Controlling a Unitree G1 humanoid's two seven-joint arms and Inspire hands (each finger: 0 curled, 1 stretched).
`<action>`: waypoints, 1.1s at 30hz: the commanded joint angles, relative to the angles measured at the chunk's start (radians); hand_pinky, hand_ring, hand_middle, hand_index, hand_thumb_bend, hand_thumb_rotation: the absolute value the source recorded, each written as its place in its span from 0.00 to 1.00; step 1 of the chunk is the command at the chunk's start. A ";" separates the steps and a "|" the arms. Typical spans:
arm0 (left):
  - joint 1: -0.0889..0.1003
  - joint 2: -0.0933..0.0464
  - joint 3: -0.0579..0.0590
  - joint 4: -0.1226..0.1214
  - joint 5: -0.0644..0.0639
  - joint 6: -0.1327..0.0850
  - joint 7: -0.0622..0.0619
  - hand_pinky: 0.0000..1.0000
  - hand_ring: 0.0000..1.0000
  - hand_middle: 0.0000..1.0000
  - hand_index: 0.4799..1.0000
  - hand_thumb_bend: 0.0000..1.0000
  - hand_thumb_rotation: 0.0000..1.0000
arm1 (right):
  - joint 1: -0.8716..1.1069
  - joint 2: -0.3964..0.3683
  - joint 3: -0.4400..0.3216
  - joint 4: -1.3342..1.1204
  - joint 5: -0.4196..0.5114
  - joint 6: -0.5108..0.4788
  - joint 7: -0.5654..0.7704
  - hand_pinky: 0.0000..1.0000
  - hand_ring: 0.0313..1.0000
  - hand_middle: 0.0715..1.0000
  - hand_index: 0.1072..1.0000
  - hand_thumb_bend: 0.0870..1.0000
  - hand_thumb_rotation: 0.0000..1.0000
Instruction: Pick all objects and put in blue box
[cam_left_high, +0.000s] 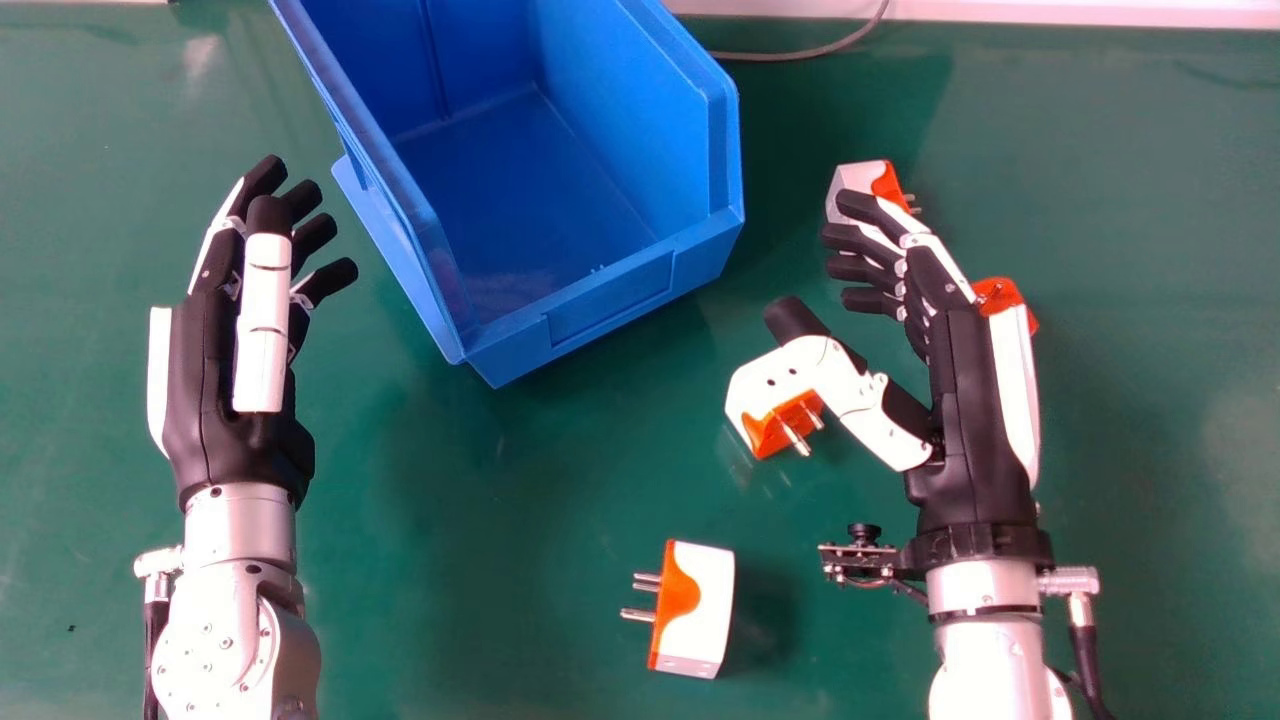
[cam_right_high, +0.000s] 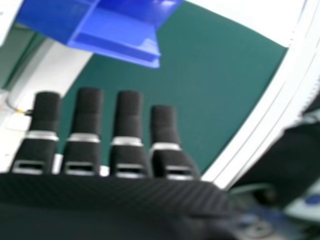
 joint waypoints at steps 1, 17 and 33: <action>0.000 0.004 0.000 -0.024 -0.001 -0.008 -0.001 0.75 0.83 0.85 0.73 0.64 0.79 | -0.010 0.000 -0.003 -0.016 -0.001 -0.015 -0.006 0.69 0.71 0.73 0.76 0.52 0.66; -0.015 0.004 0.004 -0.012 -0.014 -0.008 -0.008 0.75 0.83 0.85 0.72 0.65 0.79 | -0.024 -0.001 -0.006 -0.010 0.001 -0.010 -0.006 0.69 0.72 0.73 0.76 0.52 0.66; -0.045 0.011 0.005 0.036 0.002 -0.042 -0.006 0.75 0.83 0.85 0.72 0.65 0.79 | -0.047 -0.004 -0.011 0.017 -0.001 -0.026 -0.018 0.68 0.71 0.72 0.75 0.53 0.66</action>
